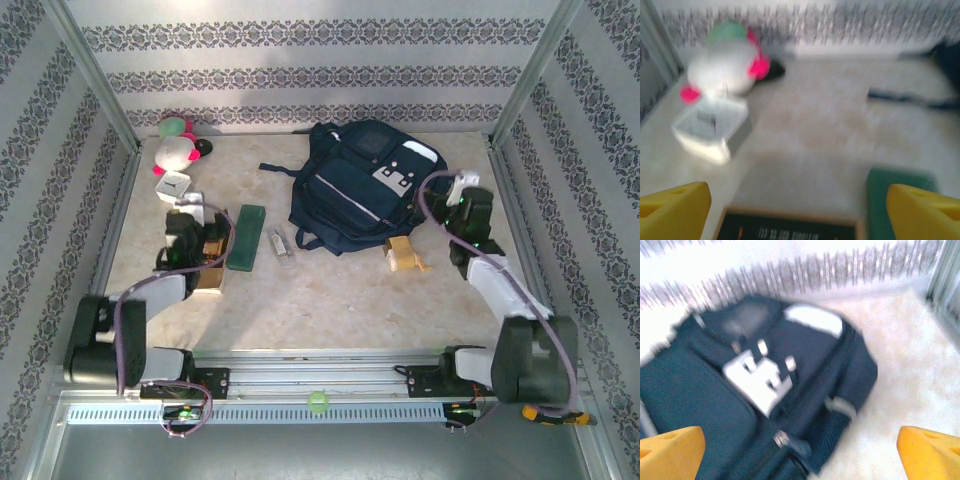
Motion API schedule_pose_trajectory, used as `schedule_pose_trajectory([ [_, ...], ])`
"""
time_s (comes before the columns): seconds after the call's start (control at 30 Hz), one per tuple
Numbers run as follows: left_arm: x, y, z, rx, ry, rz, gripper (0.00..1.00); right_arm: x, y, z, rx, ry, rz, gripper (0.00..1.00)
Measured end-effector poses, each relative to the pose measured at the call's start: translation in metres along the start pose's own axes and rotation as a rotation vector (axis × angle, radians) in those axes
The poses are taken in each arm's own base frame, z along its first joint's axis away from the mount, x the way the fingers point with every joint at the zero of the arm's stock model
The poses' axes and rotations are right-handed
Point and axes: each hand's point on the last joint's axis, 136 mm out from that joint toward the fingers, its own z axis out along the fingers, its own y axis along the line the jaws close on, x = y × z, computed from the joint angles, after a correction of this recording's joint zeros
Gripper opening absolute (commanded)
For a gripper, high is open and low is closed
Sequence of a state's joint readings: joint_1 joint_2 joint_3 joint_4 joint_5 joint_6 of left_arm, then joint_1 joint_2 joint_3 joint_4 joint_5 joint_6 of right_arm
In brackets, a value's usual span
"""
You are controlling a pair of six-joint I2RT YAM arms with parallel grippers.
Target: Pack the student bag
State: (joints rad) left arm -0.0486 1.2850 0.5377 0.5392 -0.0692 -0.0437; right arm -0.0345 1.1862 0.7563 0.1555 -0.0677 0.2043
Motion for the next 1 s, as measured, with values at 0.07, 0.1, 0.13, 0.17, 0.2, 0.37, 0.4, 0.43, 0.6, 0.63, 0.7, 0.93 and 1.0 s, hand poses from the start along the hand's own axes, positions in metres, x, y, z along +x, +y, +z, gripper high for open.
schedule_pose_trajectory([
  [0.07,-0.052,-0.012,-0.008,0.033,-0.057,-0.054,0.76,-0.03,0.008,-0.026,-0.026,-0.055,0.048,0.98],
  [0.1,-0.074,-0.021,-0.013,0.056,-0.075,-0.08,0.74,-0.035,0.01,-0.04,-0.04,-0.068,0.072,0.98],
  [0.13,-0.091,-0.032,-0.016,0.084,-0.083,-0.098,0.73,-0.034,0.014,-0.052,-0.063,-0.064,0.104,0.98],
  [0.17,-0.103,-0.043,-0.018,0.114,-0.079,-0.112,0.72,-0.029,0.017,-0.06,-0.084,-0.056,0.133,0.98],
  [0.2,-0.109,-0.058,-0.019,0.149,-0.055,-0.122,0.71,-0.02,0.019,-0.067,-0.103,-0.034,0.177,0.98],
  [0.37,-0.079,-0.119,0.005,0.268,0.197,-0.17,0.61,0.044,0.05,-0.082,-0.21,0.152,0.362,0.98],
  [0.4,-0.065,-0.132,0.014,0.286,0.267,-0.181,0.6,0.059,0.065,-0.086,-0.244,0.203,0.381,0.98],
  [0.43,-0.05,-0.144,0.021,0.302,0.329,-0.192,0.61,0.074,0.082,-0.09,-0.282,0.253,0.391,0.98],
  [0.6,0.026,-0.194,0.047,0.338,0.595,-0.235,0.64,0.138,0.144,-0.105,-0.377,0.492,0.392,0.98],
  [0.63,0.038,-0.201,0.051,0.337,0.635,-0.249,0.64,0.15,0.152,-0.106,-0.377,0.536,0.387,0.98],
  [0.7,0.055,-0.212,0.06,0.331,0.685,-0.279,0.65,0.172,0.164,-0.106,-0.366,0.61,0.39,0.98],
  [0.93,0.077,-0.23,0.091,0.299,0.75,-0.394,0.54,0.209,0.179,-0.095,-0.317,0.7,0.453,0.98],
  [1.0,0.079,-0.235,0.099,0.296,0.755,-0.416,0.38,0.212,0.181,-0.091,-0.322,0.699,0.476,0.98],
])
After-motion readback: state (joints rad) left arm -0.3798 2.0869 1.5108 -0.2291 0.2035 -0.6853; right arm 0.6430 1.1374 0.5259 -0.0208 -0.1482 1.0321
